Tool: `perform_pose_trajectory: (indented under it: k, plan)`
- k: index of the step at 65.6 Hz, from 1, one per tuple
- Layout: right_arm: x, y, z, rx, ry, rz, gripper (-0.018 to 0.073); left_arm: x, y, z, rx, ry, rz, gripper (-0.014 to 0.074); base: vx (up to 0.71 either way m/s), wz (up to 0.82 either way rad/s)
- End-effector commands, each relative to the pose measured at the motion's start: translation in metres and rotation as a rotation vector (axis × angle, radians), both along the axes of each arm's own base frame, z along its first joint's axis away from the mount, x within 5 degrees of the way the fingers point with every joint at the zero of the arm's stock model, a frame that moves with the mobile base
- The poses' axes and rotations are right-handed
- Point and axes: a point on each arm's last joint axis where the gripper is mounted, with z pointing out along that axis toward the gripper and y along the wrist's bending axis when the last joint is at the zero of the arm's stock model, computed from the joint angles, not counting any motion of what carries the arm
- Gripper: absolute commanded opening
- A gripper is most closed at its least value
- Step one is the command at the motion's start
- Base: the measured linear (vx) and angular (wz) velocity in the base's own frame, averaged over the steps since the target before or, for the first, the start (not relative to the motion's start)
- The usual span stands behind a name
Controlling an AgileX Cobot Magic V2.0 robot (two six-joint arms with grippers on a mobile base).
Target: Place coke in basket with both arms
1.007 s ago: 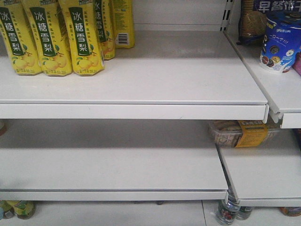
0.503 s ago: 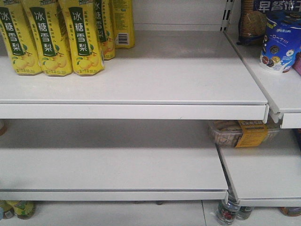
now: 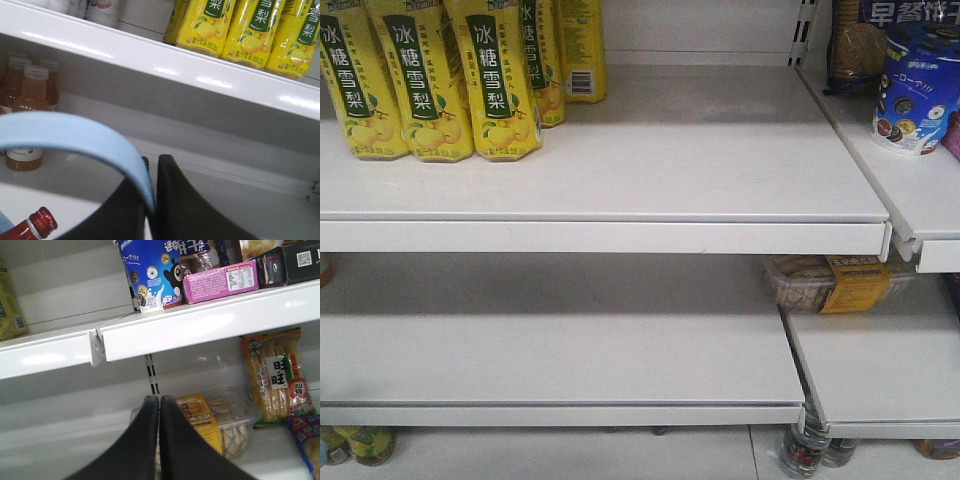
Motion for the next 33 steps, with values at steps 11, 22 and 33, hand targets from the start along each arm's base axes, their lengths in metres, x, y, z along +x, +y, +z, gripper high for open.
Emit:
perform_pose_trajectory:
  k: [11, 22, 33]
  plan:
    - [-0.0017, 0.0012, 0.0052, -0.018, -0.081, 0.01, -0.0005, -0.0053, -0.0016, 0.0246, 0.084, -0.199, -0.006, -0.0006, 0.0, 0.0]
    - [-0.0017, 0.0012, 0.0052, -0.018, -0.081, 0.01, -0.0005, -0.0053, -0.0016, 0.0246, 0.084, -0.199, -0.006, -0.0006, 0.0, 0.0]
    - [-0.0017, 0.0012, 0.0052, -0.018, -0.081, 0.01, -0.0005, -0.0053, -0.0016, 0.0246, 0.084, -0.199, -0.006, -0.0006, 0.0, 0.0]
